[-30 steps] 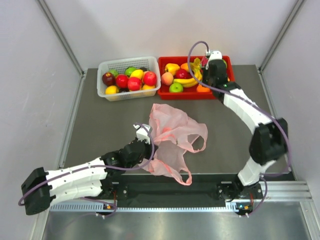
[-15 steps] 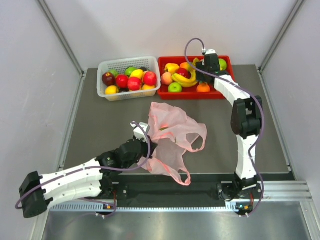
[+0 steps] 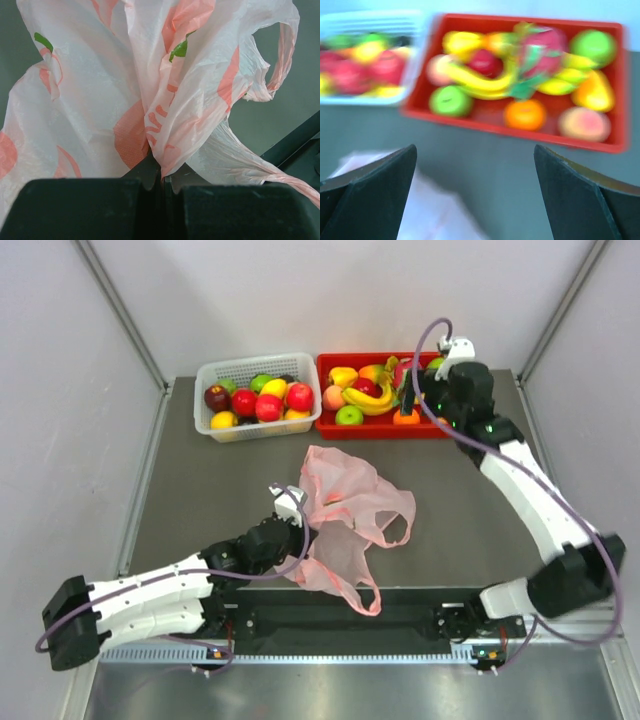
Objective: Untie the knot of the plastic bag and take out the fruit
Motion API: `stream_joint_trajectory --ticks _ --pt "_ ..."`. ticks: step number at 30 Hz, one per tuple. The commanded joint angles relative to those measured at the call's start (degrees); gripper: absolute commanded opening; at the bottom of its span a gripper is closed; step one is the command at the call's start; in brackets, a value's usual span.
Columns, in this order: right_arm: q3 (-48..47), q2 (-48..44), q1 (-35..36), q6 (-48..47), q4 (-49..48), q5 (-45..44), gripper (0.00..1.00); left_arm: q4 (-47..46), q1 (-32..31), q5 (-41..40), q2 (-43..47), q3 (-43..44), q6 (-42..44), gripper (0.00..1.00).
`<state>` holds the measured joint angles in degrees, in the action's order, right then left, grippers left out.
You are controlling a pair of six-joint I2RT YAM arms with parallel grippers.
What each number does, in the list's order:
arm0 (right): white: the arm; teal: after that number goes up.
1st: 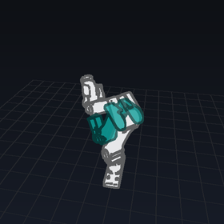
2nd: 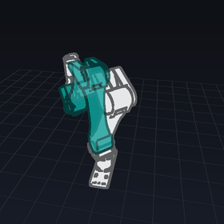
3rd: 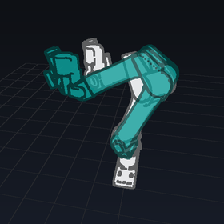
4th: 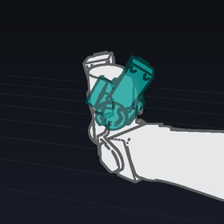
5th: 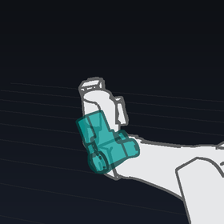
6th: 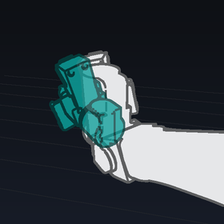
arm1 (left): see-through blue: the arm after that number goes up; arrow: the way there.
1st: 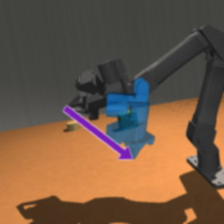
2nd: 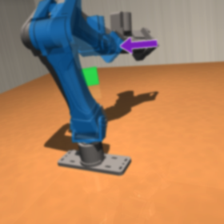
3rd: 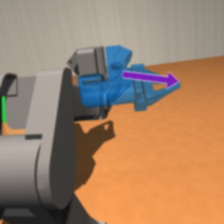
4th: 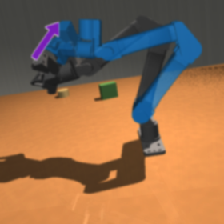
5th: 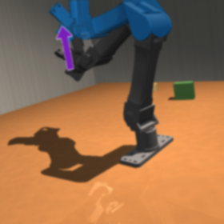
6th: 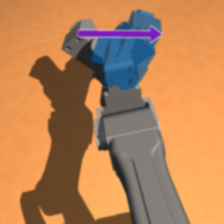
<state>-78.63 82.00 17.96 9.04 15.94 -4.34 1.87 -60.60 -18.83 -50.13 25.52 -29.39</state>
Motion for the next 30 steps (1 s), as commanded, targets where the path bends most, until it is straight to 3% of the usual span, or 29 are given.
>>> stream_joint_trajectory --ticks 1,6,9,12,13,14,15,17,22,25,28,29,30 --pt "11.0 -11.0 9.0 2.1 2.7 2.8 1.00 -4.2 0.1 1.0 -1.0 2.9 0.5 0.00" --pt "23.6 -28.4 25.2 5.7 3.2 2.7 1.00 -5.0 0.1 1.1 -2.3 3.5 0.4 0.00" --pt "29.0 -34.3 32.8 8.7 3.7 2.1 0.90 -5.0 0.1 0.5 -2.7 4.0 0.4 0.00" --pt "33.4 -35.5 39.6 9.9 2.8 1.3 0.69 -4.9 0.1 -0.5 -3.1 4.6 0.5 0.00" --pt "34.2 -35.1 40.9 10.6 2.3 0.7 0.51 -4.9 0.2 -0.6 -3.3 4.9 0.5 0.00" --pt "34.9 -33.4 43.1 11.0 0.7 0.6 0.40 -4.8 0.2 -0.7 -3.6 5.2 0.5 0.00" --pt "36.0 -32.3 44.2 11.3 -0.7 0.5 0.17 -4.7 0.1 -0.9 -3.7 5.3 0.6 0.00" --pt "38.0 -29.0 46.0 13.1 -5.8 -1.0 0.00 -4.1 0.1 -1.1 -3.9 6.1 0.5 0.00" --pt "40.8 -18.9 46.7 16.4 -19.5 -0.6 0.00 -3.1 0.1 -2.4 -3.9 7.5 0.8 0.00" --pt "40.0 -12.1 47.2 17.6 -25.0 -6.2 0.00 -3.0 0.1 -2.7 -4.7 8.4 1.3 0.00" --pt "38.1 -6.1 47.2 18.9 -28.0 -17.3 0.00 -2.6 0.1 -2.4 -5.4 8.7 1.4 0.00" --pt "36.7 -4.7 46.6 19.3 -28.7 -20.9 0.02 -2.5 0.1 -2.3 -5.5 8.8 1.3 0.00" --pt "36.0 -3.3 46.3 19.4 -29.4 -22.5 0.11 -2.1 0.1 -2.2 -5.6 8.5 1.0 0.00"
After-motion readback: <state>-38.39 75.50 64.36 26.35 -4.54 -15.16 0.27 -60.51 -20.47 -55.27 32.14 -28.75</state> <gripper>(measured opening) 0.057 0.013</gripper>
